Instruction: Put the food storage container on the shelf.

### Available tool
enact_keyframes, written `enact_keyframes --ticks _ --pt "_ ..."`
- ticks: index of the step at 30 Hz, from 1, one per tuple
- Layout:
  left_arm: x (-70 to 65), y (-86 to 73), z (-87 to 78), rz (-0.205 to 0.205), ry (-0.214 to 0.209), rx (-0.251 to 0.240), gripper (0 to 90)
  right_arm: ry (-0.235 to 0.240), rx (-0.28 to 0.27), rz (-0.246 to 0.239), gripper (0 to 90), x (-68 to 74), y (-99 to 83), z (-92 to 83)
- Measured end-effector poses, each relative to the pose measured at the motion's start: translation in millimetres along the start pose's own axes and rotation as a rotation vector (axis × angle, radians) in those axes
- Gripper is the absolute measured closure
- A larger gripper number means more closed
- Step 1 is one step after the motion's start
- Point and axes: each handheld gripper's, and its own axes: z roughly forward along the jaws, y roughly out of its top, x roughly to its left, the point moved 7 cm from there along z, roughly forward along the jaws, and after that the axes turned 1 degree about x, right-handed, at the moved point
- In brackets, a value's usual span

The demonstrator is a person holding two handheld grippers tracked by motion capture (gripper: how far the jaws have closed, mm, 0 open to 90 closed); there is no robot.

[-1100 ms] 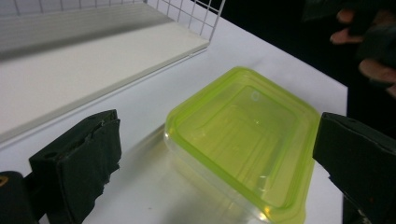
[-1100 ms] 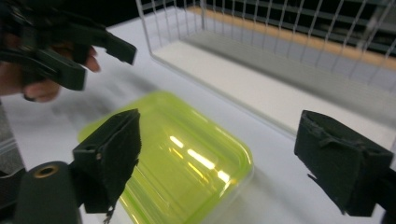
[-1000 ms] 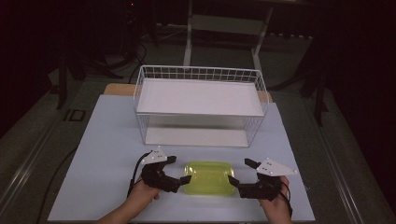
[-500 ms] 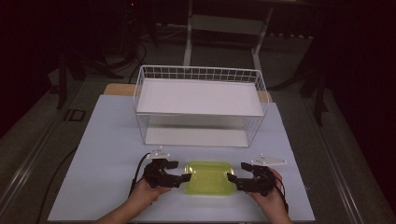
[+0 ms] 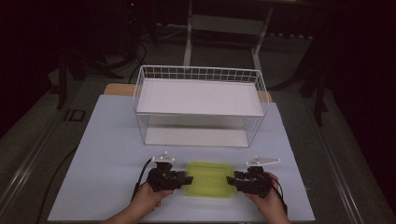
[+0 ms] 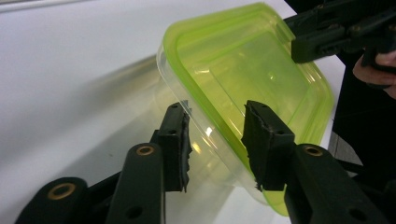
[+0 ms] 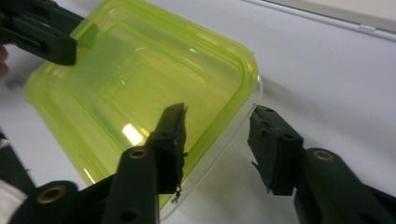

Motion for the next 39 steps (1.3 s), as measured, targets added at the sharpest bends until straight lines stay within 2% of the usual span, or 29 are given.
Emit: enact_keyframes --ticks 2,6,12,15,21,22,24,26,28,30,32,34,39 --pt "-1.6 -0.4 -0.3 0.007 0.011 -0.002 62.8 0.007 -0.004 0.016 60.8 -0.3 -0.3 -1.7" --pt "-4.3 -1.9 -1.7 -0.008 0.017 -0.01 64.8 -0.01 -0.005 0.009 61.9 2.0 -0.4 -3.6" --pt "-10.2 -3.6 -5.2 0.002 0.044 -0.002 67.1 0.002 -0.011 0.02 64.3 4.2 -0.4 -6.0" --pt "-13.3 -4.8 -7.3 -0.012 0.057 -0.008 70.3 0.018 -0.018 0.042 67.6 7.6 -0.8 -9.5" --pt "-15.5 -5.8 -11.1 -0.016 0.065 -0.019 74.7 0.035 -0.029 0.055 72.0 12.8 -0.5 -13.0" --pt "-15.9 -6.2 -12.6 -0.035 0.066 -0.021 75.9 0.043 -0.031 0.056 72.9 14.1 -0.3 -13.5" --pt "-16.7 -6.8 -13.4 -0.038 0.065 -0.02 76.6 0.037 -0.034 0.057 73.5 15.6 -0.2 -14.2" --pt "-17.5 -7.4 -14.1 -0.063 0.059 -0.019 78.0 0.037 -0.038 0.064 74.8 16.0 0.2 -14.9" --pt "-18.8 -7.6 -15.2 -0.067 0.065 -0.022 79.7 0.031 -0.045 0.073 77.2 16.1 1.1 -15.9" --pt "-17.9 -7.9 -15.9 -0.073 0.066 -0.026 80.5 0.014 -0.056 0.061 78.0 17.0 2.8 -17.2" --pt "-17.3 -6.1 -17.7 -0.076 0.061 -0.035 81.0 0.018 -0.063 0.067 78.5 17.7 4.6 -17.6" --pt "-17.2 -4.2 -19.4 -0.072 0.067 -0.043 81.1 0.018 -0.068 0.063 78.5 17.6 5.7 -17.5" --pt "-18.0 14.2 -33.6 -0.028 0.084 -0.089 81.3 0.024 -0.097 0.057 78.5 18.9 21.4 -21.8"
